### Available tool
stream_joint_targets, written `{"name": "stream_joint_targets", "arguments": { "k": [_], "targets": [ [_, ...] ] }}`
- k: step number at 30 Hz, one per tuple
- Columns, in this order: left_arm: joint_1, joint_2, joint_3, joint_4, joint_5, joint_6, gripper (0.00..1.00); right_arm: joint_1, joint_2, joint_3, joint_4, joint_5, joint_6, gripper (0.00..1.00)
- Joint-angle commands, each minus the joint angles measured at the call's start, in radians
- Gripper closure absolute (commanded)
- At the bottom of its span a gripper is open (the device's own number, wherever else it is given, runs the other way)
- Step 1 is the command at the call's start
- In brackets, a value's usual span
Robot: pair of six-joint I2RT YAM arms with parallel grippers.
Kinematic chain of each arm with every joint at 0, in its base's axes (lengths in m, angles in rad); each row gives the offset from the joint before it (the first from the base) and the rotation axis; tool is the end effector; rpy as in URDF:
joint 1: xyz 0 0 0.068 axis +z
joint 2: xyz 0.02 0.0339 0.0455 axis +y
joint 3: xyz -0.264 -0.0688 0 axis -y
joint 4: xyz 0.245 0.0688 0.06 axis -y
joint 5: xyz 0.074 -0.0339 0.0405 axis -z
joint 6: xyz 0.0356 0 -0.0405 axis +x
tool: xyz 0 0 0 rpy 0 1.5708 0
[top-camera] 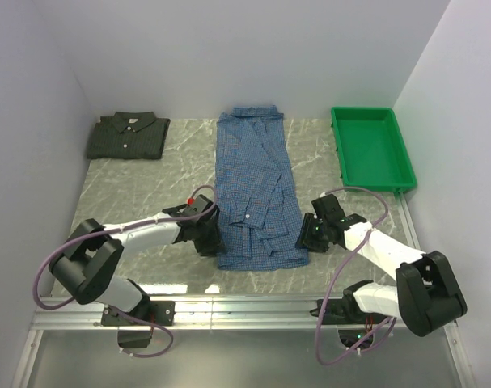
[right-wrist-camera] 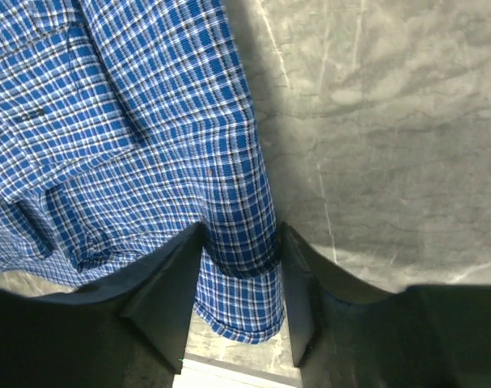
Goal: Fold and stack the long sleeve shirts
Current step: Fold the shirt
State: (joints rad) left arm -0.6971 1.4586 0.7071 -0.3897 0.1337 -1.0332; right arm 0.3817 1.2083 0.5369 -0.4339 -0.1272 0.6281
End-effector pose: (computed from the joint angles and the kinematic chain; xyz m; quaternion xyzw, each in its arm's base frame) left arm 0.1932 -0.1679 0.1531 -0.1490 0.9635 -0.2042 0.0882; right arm 0.1882 0.0804 0.1572 0.1048 0.9655 0.1655 0.1715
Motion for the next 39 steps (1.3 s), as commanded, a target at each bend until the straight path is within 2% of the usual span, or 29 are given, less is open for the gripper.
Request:
{"name": "stream_joint_targets", "arguments": {
  "k": [1, 3, 4, 5, 6, 8, 10, 18, 25, 28, 32, 39],
  "targets": [
    [-0.004, 0.022, 0.008, 0.022, 0.023, 0.025, 0.70, -0.006, 0.011, -0.003, 0.030, -0.035, -0.004, 0.55],
    [-0.005, 0.007, 0.002, 0.012, 0.027, 0.027, 0.80, -0.004, 0.004, -0.012, 0.026, -0.069, -0.008, 0.65],
    [-0.005, -0.001, -0.001, 0.006, 0.030, 0.030, 0.89, -0.004, -0.003, -0.014, 0.020, -0.075, -0.011, 0.71],
    [-0.007, -0.012, -0.006, -0.018, 0.035, 0.032, 0.93, -0.004, -0.024, -0.015, 0.000, -0.081, -0.013, 0.82],
    [-0.008, -0.036, -0.009, -0.031, 0.037, 0.038, 0.97, -0.003, -0.038, -0.015, -0.012, -0.087, -0.016, 0.86],
    [-0.018, -0.067, -0.021, -0.055, 0.052, 0.041, 1.00, 0.000, -0.067, -0.017, -0.055, -0.106, -0.024, 0.97],
    [-0.024, -0.121, -0.034, -0.093, 0.078, 0.045, 0.99, 0.009, -0.113, -0.015, -0.086, -0.130, -0.033, 1.00],
    [-0.099, -0.323, -0.123, -0.196, 0.158, -0.007, 1.00, 0.106, -0.294, -0.003, -0.241, -0.190, 0.019, 1.00],
    [-0.097, -0.429, -0.025, -0.265, 0.113, -0.054, 1.00, 0.106, -0.371, 0.081, -0.286, -0.227, 0.039, 1.00],
    [-0.061, -0.402, 0.056, -0.270, 0.080, -0.035, 1.00, 0.103, -0.325, 0.153, -0.261, -0.230, 0.033, 1.00],
    [0.077, -0.316, 0.152, -0.244, 0.093, 0.054, 1.00, 0.082, -0.210, 0.270, -0.204, -0.223, 0.012, 1.00],
    [0.249, -0.071, 0.307, -0.152, 0.119, 0.134, 0.99, -0.021, 0.017, 0.486, -0.126, -0.215, -0.028, 1.00]
  ]
}}
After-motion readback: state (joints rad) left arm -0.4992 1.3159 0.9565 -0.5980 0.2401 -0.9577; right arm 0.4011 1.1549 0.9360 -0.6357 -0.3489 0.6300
